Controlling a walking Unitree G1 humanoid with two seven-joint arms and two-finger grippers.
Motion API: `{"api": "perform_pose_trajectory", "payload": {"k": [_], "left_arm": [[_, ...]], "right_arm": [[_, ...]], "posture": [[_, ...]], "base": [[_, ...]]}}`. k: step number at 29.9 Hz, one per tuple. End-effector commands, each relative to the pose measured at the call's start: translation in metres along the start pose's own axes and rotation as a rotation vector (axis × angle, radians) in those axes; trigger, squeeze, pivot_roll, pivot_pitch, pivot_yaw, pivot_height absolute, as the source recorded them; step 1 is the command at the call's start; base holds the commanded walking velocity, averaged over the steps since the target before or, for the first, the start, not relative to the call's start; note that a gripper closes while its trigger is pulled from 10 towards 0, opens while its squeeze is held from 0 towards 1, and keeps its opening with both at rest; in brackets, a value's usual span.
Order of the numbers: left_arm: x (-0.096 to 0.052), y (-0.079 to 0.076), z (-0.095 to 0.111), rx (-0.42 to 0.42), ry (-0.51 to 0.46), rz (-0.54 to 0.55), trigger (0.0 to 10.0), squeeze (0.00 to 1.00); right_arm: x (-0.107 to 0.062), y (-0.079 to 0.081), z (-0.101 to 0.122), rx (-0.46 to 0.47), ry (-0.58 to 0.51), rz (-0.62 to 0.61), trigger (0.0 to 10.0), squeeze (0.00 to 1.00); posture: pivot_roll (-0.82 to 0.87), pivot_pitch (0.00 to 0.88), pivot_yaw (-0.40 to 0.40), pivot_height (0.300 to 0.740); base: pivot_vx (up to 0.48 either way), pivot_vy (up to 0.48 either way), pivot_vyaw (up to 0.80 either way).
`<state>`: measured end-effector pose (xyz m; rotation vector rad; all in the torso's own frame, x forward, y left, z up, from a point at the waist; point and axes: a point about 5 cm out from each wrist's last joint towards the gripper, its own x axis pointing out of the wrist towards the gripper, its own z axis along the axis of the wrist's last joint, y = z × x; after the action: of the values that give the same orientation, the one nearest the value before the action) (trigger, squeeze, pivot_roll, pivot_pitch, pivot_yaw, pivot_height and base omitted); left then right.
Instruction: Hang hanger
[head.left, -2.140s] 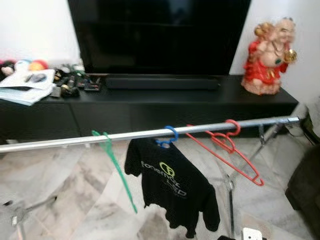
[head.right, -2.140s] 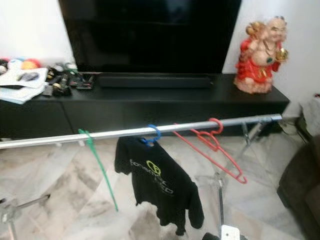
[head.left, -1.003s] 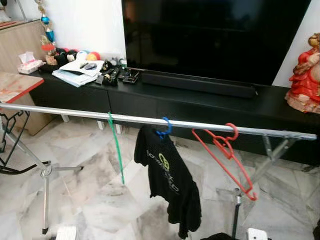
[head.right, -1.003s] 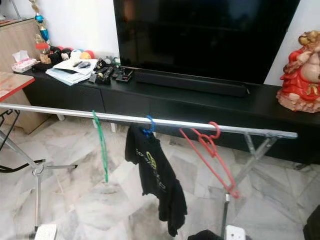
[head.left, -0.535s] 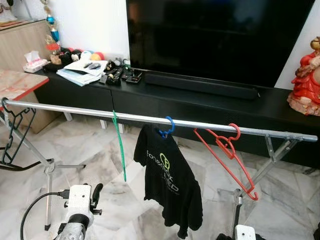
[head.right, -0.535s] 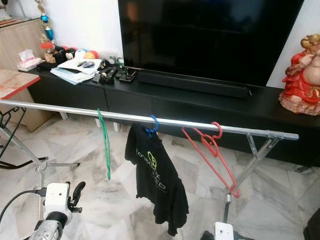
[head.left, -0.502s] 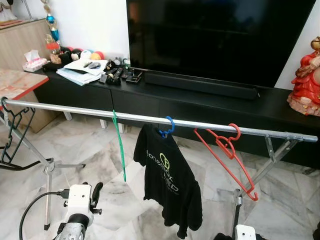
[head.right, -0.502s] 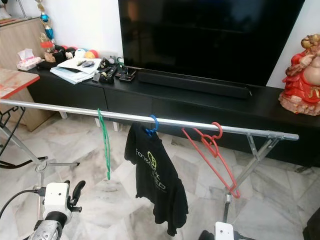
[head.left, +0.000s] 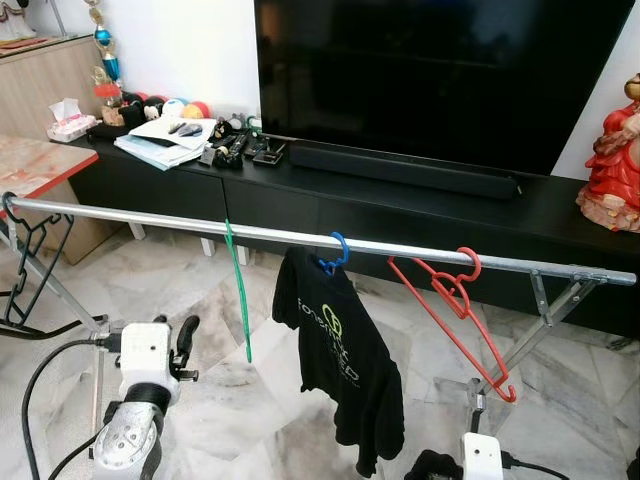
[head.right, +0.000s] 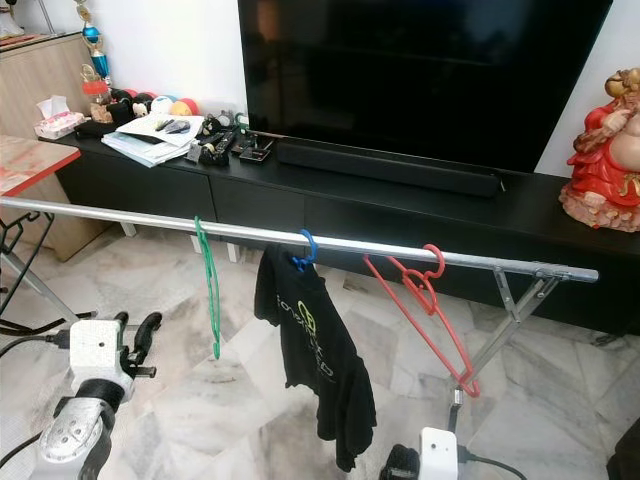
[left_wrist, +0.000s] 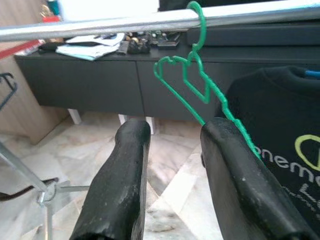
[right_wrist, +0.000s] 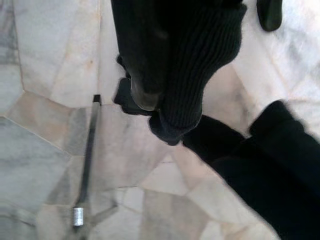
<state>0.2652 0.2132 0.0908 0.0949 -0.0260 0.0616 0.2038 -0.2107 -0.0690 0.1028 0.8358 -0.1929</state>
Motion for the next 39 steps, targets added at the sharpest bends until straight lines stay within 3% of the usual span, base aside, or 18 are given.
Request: {"api": "perform_pose_trajectory", "payload": {"k": [1,7,17,26,31,39], "left_arm": [[0.000,-0.003,0.004,-0.016,0.003,-0.030,10.0,0.00],[0.001,0.001,0.004,-0.036,0.010,-0.027,10.0,0.00],[0.002,-0.015,-0.007,-0.063,0.038,-0.087,10.0,0.00],[-0.001,-0.016,-0.004,-0.070,0.030,-0.109,10.0,0.00],[-0.002,-0.017,-0.001,-0.068,0.012,-0.109,10.0,0.00],[-0.004,-0.019,-0.001,-0.060,0.008,-0.125,10.0,0.00]], "right_arm": [[0.000,-0.009,0.008,0.052,-0.044,-0.039,10.0,0.00],[-0.002,-0.004,-0.002,0.050,-0.027,-0.031,10.0,0.00],[-0.007,-0.006,-0.022,0.034,0.008,-0.031,10.0,0.00],[-0.012,-0.002,-0.038,-0.001,0.043,-0.015,10.0,0.00],[-0.012,0.002,-0.039,-0.059,0.041,0.006,10.0,0.00],[-0.009,0.002,-0.030,-0.022,0.024,-0.005,10.0,0.00]], "posture": [[0.13,0.000,-0.003,0.740],[0.09,0.000,0.004,0.740],[0.06,0.000,0.025,0.740],[0.07,0.017,0.012,0.740],[0.10,0.015,-0.007,0.740],[0.09,0.000,-0.011,0.740]], "base": [[0.000,0.000,0.00],[0.000,0.000,0.00],[0.000,0.000,0.00],[0.084,0.000,0.00],[0.274,0.000,0.00],[0.307,0.000,0.00]]}}
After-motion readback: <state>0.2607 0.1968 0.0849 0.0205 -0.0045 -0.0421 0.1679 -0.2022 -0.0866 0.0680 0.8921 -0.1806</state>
